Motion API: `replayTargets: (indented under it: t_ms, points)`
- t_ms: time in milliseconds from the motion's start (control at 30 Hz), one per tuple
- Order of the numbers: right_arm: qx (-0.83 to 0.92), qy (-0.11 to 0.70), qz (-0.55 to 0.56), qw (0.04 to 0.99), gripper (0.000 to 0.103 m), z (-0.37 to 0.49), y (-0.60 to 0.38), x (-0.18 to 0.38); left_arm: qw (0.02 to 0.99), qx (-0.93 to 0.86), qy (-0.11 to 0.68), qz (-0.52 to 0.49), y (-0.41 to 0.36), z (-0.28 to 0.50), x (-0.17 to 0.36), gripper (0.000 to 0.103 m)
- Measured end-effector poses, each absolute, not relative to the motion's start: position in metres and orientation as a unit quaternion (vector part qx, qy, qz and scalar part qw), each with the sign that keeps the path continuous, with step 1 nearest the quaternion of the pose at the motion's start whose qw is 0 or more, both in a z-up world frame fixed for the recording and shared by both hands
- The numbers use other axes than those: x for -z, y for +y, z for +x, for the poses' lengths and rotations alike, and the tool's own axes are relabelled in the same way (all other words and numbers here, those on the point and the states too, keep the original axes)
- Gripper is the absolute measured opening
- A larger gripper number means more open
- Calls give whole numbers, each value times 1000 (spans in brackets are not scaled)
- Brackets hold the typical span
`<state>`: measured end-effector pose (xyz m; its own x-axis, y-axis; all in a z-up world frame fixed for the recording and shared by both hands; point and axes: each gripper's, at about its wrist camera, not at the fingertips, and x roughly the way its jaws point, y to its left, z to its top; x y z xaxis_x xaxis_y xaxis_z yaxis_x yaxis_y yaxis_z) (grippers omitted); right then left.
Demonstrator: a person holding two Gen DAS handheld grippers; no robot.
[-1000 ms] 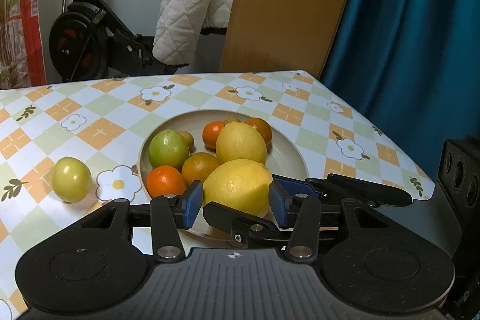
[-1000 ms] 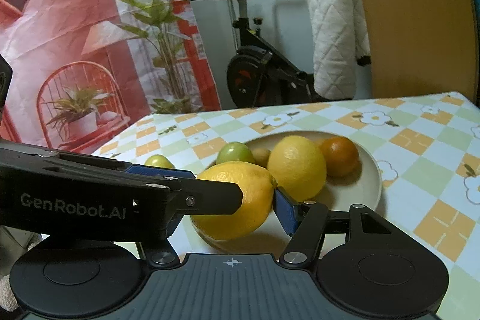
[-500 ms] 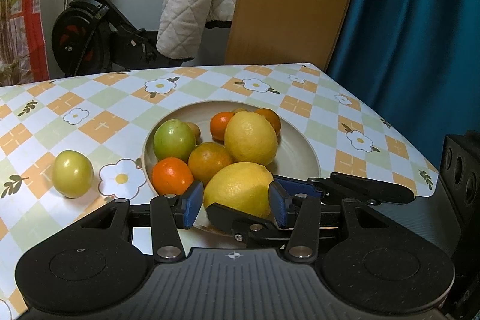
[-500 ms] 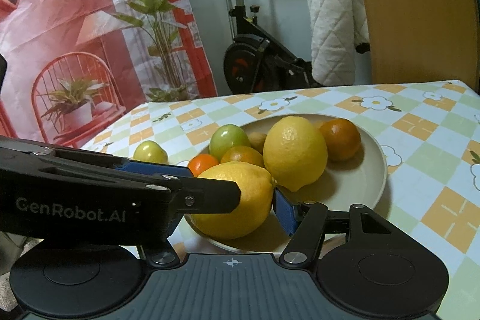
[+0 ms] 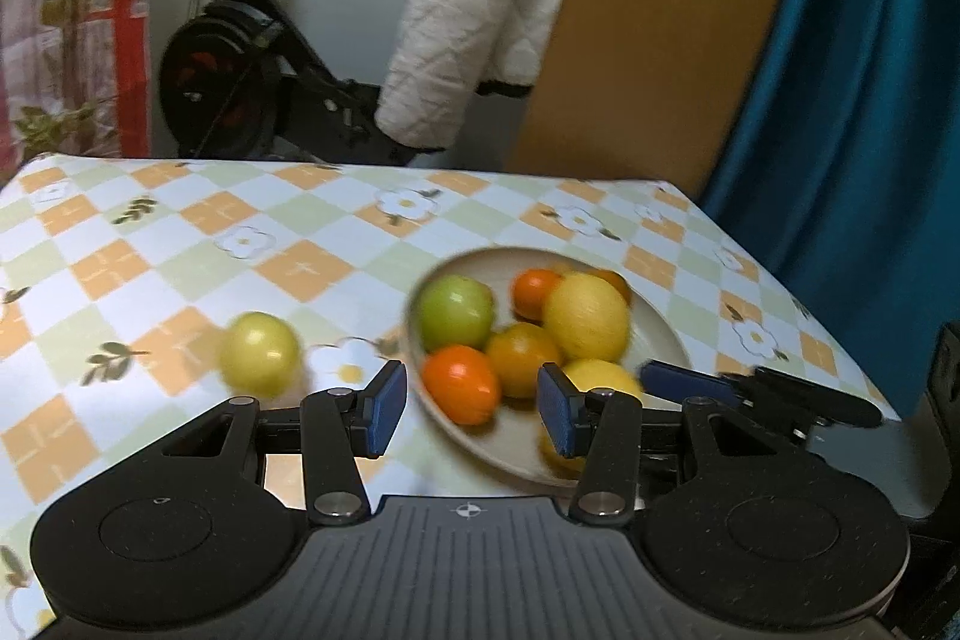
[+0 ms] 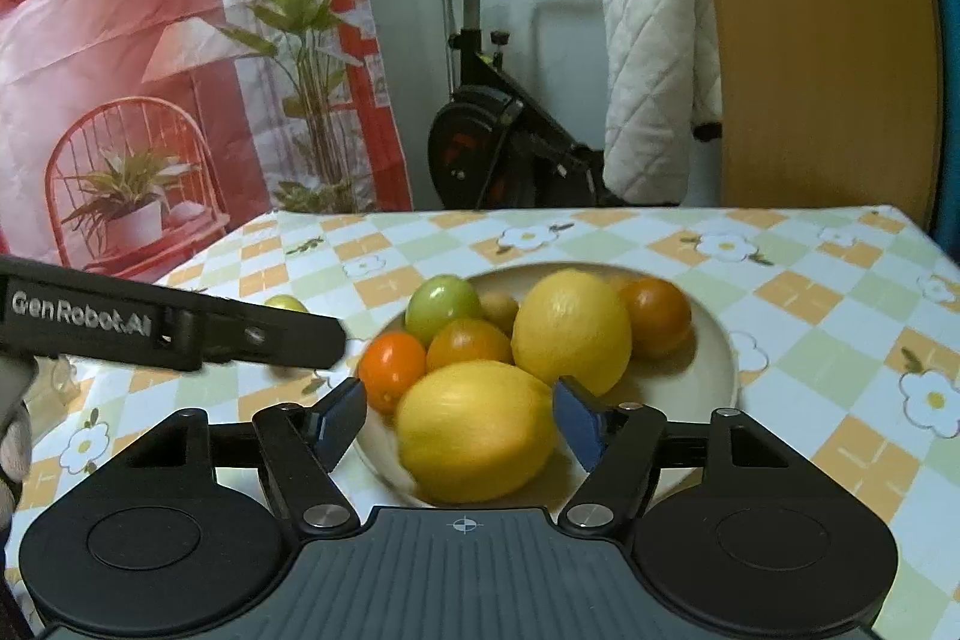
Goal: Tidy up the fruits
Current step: 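Move the left tool back to the pale green round fruit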
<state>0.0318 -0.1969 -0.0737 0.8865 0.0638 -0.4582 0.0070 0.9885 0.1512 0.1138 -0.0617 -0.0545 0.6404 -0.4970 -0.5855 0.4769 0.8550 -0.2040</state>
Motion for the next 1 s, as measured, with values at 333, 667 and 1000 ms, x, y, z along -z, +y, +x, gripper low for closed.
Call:
replayTargets:
  t_ms: [333, 667, 1000]
  points:
    - [-33, 232, 31, 972, 64, 39, -174, 58, 924, 232, 303, -35, -11, 129, 34, 51]
    - [-82, 242, -27, 966, 60, 64, -134, 47, 923, 212, 315, -64, 13, 152, 40, 51]
    - [-117, 262, -66, 956, 59, 102, -99, 54, 908, 225, 343, -88, 6, 179, 65, 52]
